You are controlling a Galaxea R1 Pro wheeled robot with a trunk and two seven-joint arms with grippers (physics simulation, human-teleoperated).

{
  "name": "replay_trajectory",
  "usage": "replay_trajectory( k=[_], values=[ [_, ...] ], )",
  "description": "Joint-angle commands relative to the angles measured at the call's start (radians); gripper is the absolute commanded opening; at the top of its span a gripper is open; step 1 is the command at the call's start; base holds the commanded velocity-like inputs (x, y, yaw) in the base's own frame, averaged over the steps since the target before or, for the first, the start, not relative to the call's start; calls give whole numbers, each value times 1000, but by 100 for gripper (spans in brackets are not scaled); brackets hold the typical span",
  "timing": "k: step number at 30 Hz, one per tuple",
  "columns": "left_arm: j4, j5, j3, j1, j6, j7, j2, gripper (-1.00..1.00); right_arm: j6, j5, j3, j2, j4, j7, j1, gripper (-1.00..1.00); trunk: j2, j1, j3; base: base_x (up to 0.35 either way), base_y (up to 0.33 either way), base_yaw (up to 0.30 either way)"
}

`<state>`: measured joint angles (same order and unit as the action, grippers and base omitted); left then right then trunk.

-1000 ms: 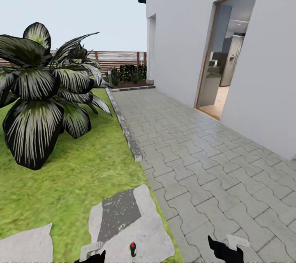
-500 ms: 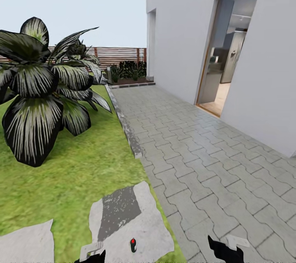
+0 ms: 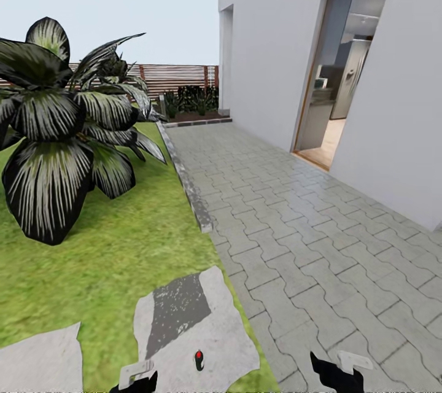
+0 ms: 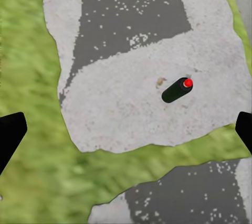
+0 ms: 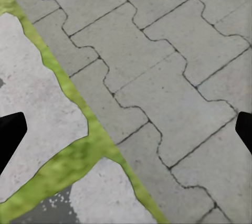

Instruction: In the garden, pick up the pesticide atomizer on the floor and spray pesticide onto both trees until each tree trunk is fully covered.

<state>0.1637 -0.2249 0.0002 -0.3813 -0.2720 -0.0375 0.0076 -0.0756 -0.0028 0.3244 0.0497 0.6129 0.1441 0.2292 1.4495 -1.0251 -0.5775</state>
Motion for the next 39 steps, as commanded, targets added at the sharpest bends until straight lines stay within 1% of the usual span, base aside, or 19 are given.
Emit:
replay_trajectory(
  k=[1, 20, 39],
  values=[
    [-1, -7, 0, -1, -3, -4, 0, 100, -3, 0, 5, -1, -1, 9, 1, 100, 0, 0, -3, 0, 0, 0],
    [-1, -7, 0, -1, -6, -4, 0, 100, -3, 0, 5, -1, -1, 8, 1, 100, 0, 0, -32, 0, 0, 0],
    [-1, -7, 0, -1, -6, -4, 0, 100, -3, 0, 5, -1, -1, 9, 1, 100, 0, 0, -35, 0, 0, 0]
  ],
)
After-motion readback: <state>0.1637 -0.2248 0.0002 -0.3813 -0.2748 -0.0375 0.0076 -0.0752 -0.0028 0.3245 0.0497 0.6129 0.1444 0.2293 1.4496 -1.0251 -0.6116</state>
